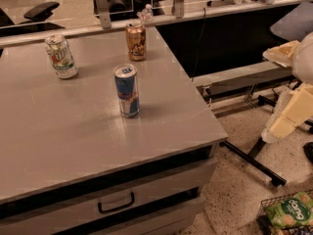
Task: Knock redbull can over
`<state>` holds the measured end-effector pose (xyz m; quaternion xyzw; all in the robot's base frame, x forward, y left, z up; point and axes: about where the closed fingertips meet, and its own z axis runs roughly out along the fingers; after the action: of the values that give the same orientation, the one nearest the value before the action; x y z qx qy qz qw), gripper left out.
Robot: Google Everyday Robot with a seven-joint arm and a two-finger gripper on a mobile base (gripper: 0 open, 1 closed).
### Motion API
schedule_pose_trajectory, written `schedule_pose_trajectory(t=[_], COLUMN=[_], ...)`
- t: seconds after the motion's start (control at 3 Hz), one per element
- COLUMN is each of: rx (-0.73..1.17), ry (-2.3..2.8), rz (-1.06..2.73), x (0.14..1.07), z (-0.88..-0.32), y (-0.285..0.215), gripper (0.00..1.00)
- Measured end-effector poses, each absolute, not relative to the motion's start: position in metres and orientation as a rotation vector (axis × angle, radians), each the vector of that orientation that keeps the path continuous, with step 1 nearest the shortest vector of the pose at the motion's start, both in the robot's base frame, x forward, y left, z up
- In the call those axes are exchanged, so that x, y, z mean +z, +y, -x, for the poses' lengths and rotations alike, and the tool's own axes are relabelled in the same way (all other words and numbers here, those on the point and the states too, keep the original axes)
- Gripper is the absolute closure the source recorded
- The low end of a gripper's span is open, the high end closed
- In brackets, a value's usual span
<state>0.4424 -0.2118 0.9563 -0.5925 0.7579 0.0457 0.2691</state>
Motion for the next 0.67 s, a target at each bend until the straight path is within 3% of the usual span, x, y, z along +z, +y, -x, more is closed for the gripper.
schedule_pose_trajectory(t=[0.67], rx=[0.37], ry=[1.721], rz=[1.348], x=[0.966], z=[-0.458], y=[-0.211], gripper=[0.0])
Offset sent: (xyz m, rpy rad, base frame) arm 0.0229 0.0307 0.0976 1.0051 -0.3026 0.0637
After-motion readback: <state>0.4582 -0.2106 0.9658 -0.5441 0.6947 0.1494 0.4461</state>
